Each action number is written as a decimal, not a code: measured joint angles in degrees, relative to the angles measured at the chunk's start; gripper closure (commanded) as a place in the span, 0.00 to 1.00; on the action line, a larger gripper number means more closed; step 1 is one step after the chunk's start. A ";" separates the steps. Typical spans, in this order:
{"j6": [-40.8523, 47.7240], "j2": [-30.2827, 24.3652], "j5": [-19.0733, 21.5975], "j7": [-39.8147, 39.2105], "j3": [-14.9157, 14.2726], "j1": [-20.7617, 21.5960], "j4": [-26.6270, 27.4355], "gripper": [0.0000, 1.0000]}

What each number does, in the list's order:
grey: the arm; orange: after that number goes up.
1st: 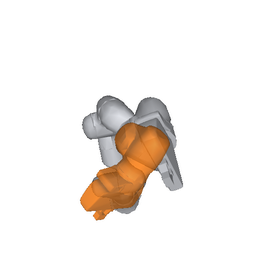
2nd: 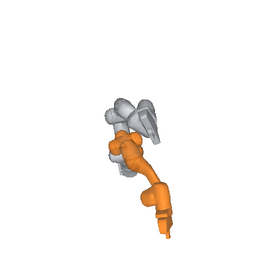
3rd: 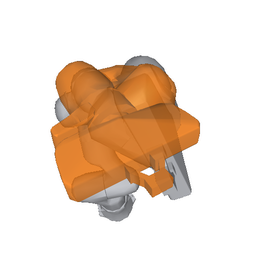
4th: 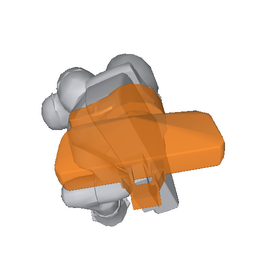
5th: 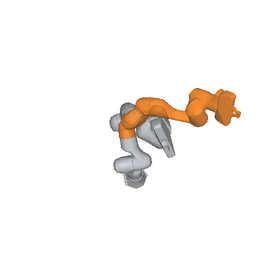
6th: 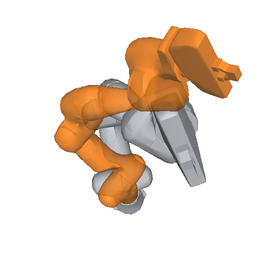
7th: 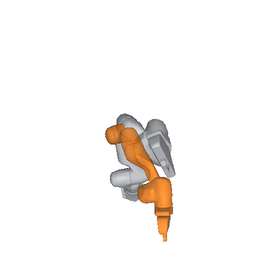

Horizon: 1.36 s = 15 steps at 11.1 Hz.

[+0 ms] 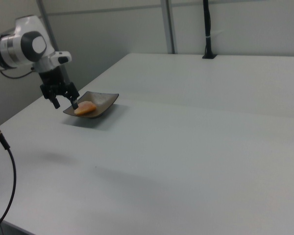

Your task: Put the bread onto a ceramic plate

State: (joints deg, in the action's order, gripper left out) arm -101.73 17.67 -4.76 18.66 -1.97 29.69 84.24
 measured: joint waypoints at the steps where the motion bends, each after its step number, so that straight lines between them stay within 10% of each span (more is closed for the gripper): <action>1: 0.93 -3.28 1.41 -1.63 -0.03 -2.57 1.44 0.00; 6: 4.36 -14.75 4.55 -10.35 -0.11 -19.23 8.55 0.00; 15: 3.20 -13.94 4.56 -10.54 -0.12 -23.09 9.37 0.00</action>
State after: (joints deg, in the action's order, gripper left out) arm -98.53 3.73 -0.19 8.12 -2.09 6.60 93.61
